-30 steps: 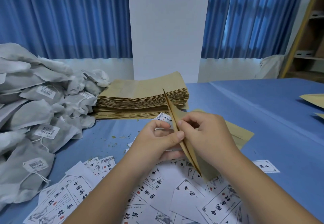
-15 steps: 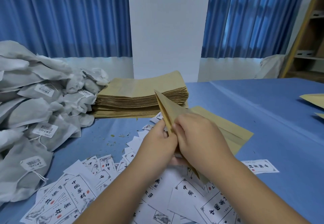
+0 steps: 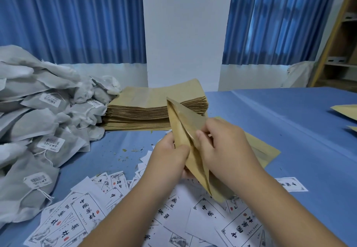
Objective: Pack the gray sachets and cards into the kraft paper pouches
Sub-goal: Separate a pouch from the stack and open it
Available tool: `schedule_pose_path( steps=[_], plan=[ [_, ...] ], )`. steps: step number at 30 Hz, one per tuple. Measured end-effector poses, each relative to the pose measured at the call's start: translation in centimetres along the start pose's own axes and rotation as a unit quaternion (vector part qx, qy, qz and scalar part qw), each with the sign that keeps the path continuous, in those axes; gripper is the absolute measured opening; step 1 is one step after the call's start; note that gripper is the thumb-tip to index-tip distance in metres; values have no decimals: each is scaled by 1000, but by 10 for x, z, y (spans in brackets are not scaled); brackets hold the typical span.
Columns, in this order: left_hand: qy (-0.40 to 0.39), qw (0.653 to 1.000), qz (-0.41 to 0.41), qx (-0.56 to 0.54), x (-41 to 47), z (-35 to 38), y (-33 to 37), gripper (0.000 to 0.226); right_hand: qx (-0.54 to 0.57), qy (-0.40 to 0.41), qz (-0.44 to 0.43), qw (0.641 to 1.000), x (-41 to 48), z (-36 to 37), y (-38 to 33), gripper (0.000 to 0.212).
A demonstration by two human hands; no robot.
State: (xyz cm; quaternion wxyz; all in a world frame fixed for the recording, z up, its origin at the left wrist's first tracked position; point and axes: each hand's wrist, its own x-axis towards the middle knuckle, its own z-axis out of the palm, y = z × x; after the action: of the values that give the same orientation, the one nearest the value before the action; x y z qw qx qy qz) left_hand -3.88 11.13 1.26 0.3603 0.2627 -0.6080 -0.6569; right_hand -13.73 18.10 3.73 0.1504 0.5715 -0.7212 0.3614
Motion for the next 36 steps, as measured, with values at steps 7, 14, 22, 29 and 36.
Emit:
schedule_pose_path(
  steps=[7,14,22,29,36],
  plan=[
    [2,996,2,89,1,4,-2,24,-106,44,-71,991,-7,1,-16,29],
    [81,992,-18,93,6,-1,-5,11,-166,-32,-51,984,-5,0,-32,11],
    [116,989,2,94,8,-5,-11,14,-241,-170,22,955,-2,-3,-50,22],
    [126,965,30,230,16,-17,1,27,-273,-186,-32,943,6,-7,-73,33],
    [12,986,-132,105,4,-29,9,11,-252,-125,24,959,24,-24,-79,25]
  ],
)
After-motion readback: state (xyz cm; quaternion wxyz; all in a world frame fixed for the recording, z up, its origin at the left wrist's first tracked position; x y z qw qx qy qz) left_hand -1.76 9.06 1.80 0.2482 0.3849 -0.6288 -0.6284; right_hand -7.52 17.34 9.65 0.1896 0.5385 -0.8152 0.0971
